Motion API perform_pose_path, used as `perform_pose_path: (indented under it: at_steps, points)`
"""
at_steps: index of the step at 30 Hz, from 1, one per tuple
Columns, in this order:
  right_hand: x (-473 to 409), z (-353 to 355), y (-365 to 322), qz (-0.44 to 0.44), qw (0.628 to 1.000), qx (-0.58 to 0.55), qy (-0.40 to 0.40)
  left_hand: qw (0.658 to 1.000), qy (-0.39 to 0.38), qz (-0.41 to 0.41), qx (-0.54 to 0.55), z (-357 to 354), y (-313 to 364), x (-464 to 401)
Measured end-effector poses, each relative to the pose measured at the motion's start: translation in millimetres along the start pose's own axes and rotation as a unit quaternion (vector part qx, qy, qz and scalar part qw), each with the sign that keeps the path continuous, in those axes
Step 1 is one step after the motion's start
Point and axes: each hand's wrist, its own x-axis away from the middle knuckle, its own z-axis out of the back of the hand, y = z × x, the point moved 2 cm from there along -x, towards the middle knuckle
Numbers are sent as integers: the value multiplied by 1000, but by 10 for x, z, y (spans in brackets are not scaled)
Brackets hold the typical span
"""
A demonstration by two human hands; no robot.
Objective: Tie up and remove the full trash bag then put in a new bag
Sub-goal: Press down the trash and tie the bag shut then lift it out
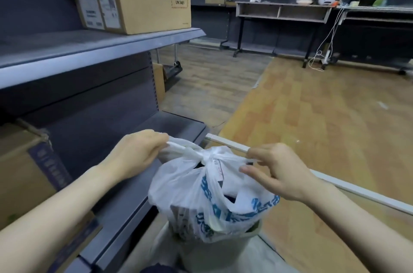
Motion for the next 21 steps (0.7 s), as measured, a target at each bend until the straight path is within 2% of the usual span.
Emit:
perform_pose_path:
  at_steps: [2,4,7,8,11,16,20,21]
  points:
    - [51,-37,-62,-63,997,-2,-42,999,4,25,43,13,101,5]
    - [105,-133,-110,-109,992,8,-68,986,-1,65,152,12,230,6]
    - [54,-219,-156,-124,990,-29,-54,925,10,157,346,-9,382,-1]
    - [22,-237,-173,-112,992,-37,-40,915,5,171,366,-25,447,-10]
    - [-73,-262,-186,-123,990,-59,-24,933,-21,167,318,-106,653,-70]
    - [-156,-433,-257,-179,981,-25,-68,913,-19,190,362,-169,778,-111]
    - [-74,-623,-356,-165,977,36,-128,847,1,217,485,-172,752,-18]
    - [-54,-653,-379,-151,980,48,-122,840,7,221,496,-169,758,-17]
